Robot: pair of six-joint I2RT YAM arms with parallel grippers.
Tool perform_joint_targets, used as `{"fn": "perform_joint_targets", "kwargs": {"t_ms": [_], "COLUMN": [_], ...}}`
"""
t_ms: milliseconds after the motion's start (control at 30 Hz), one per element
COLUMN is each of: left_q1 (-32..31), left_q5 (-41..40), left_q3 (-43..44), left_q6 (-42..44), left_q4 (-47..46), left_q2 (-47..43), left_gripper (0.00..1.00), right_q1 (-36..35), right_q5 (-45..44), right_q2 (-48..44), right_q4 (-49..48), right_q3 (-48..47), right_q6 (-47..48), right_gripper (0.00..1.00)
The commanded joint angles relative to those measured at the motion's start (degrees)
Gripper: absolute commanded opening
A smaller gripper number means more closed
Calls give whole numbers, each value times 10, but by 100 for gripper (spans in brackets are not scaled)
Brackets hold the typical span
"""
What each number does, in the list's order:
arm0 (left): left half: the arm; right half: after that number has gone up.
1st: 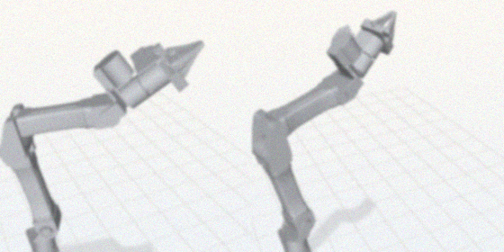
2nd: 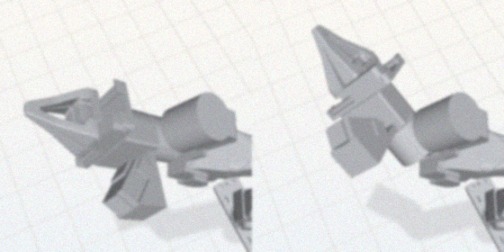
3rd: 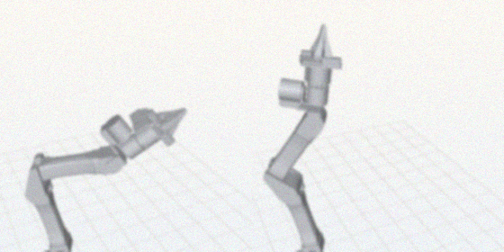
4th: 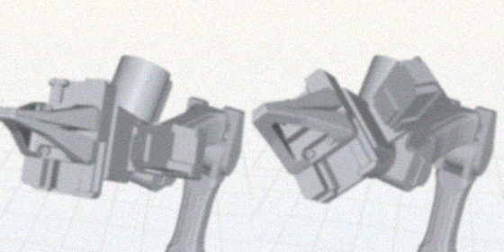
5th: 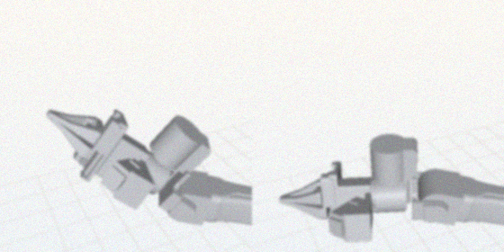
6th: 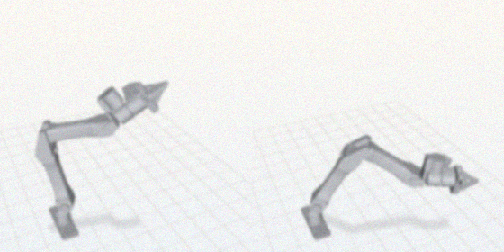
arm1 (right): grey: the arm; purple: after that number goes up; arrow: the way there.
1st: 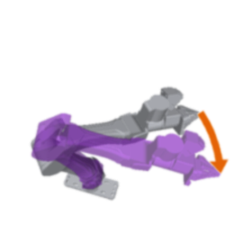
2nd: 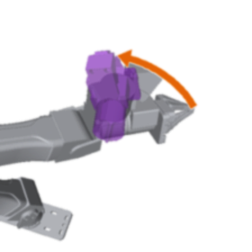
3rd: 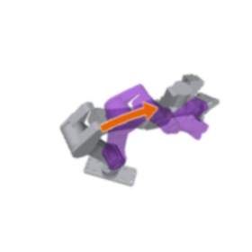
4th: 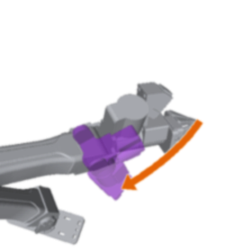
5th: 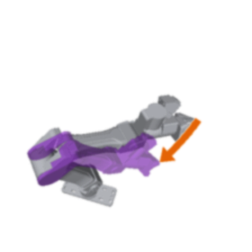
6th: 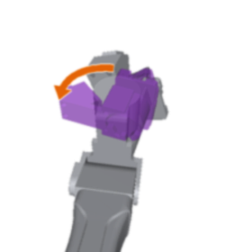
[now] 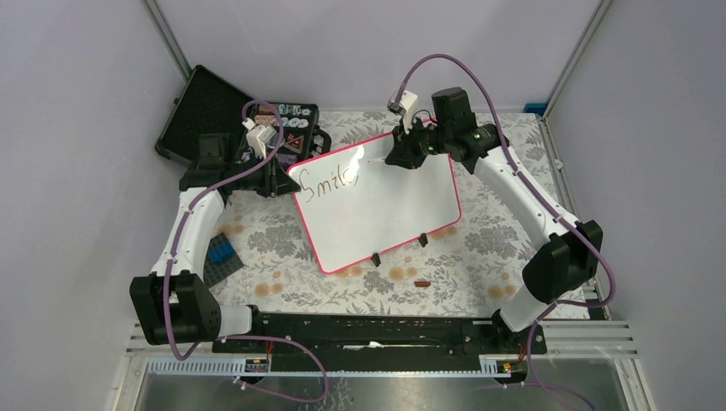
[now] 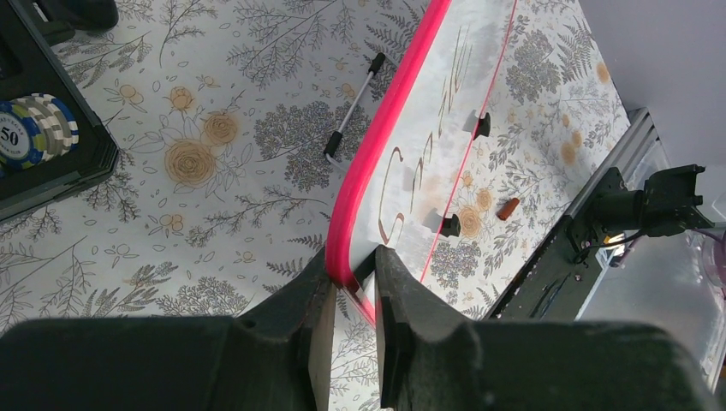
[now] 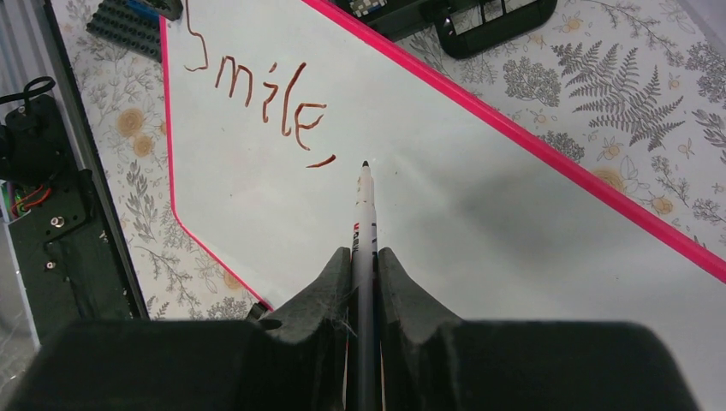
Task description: Write a sentence on the whiteboard
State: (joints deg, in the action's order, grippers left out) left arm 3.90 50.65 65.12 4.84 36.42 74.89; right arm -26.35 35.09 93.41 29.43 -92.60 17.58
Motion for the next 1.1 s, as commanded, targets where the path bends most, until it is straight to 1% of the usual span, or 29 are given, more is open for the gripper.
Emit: {"fn": "perform_joint_targets", "kwargs": {"t_ms": [0, 167, 333, 600, 1067], "left_q1": [-3, -4, -5, -8, -11], "left_q5": [-29, -32, -34, -37, -42], "left_q3": [23, 20, 16, 14, 9], "left_q6": [19, 20, 21, 23, 25], "left_q4": [-33, -33, -33, -33, -33], "left_q2": [4, 2, 1, -3, -5], "left_gripper": [12, 8, 0, 0, 0], "right_q1": [4, 4, 4, 4, 3], "right_q5": [-26, -26, -30, -30, -19], "right_q2": [4, 1, 4, 12, 12], "right_q4": [-4, -15, -25, -25, -21], "right_q3": [-21, -15, -18, -25, -8], "right_q6": [16, 14, 5, 0, 0], "right_gripper": [0, 0, 0, 0, 0]}}
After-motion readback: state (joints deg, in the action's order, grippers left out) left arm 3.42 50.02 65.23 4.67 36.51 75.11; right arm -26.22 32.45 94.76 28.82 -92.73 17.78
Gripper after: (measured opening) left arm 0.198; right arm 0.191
